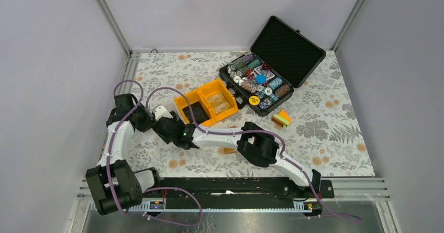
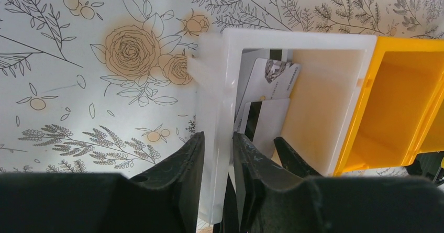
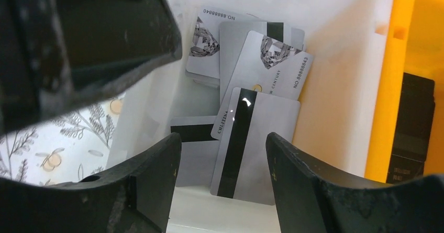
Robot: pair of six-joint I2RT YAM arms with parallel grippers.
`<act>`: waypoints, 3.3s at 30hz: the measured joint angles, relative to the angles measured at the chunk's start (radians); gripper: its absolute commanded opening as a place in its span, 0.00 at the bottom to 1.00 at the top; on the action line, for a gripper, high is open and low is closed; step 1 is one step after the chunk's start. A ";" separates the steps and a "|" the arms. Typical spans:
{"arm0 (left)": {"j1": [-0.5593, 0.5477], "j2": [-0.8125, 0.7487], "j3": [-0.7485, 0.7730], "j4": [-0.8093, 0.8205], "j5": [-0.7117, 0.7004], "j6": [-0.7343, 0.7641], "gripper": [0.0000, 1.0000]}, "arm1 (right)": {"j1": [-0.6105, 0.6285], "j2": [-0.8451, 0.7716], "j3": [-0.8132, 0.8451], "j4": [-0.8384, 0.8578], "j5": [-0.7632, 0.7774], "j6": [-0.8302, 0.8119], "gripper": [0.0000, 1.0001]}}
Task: Put the credit cards into the card holder
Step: Pick up the credit card from the storage box.
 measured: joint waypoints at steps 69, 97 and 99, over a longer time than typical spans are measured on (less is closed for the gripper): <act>0.044 -0.131 0.007 0.074 -0.009 -0.045 0.47 | -0.040 -0.002 -0.020 -0.051 -0.068 0.220 0.62; 0.042 0.066 0.008 0.127 0.097 -0.036 0.04 | -0.064 0.074 0.160 -0.104 -0.051 0.142 0.64; 0.040 0.067 0.008 0.130 0.096 -0.036 0.00 | -0.064 0.089 0.187 -0.126 -0.040 0.144 0.62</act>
